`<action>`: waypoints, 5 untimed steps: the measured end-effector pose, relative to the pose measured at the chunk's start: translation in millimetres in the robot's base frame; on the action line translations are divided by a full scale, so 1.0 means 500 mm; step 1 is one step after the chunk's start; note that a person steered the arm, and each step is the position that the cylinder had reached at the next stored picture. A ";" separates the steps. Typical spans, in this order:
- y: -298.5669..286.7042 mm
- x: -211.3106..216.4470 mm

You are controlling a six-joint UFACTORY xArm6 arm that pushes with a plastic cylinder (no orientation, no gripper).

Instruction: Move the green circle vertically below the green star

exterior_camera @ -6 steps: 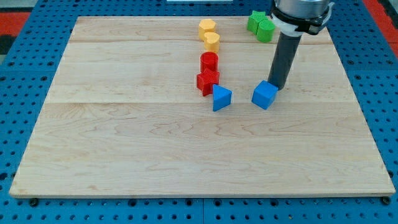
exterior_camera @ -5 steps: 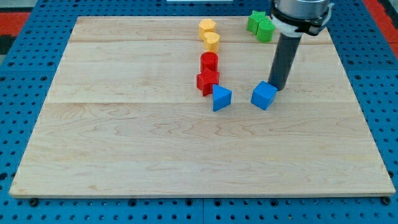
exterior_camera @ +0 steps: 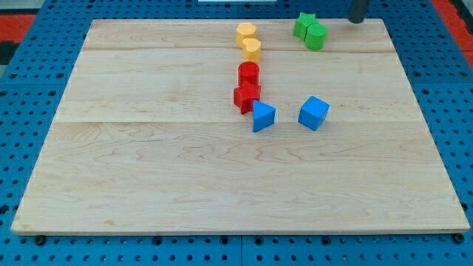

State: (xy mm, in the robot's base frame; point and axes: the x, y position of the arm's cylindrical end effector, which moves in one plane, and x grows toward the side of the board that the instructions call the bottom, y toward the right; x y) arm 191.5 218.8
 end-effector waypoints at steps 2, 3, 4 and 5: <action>-0.105 0.001; -0.111 0.027; -0.123 0.062; -0.140 0.101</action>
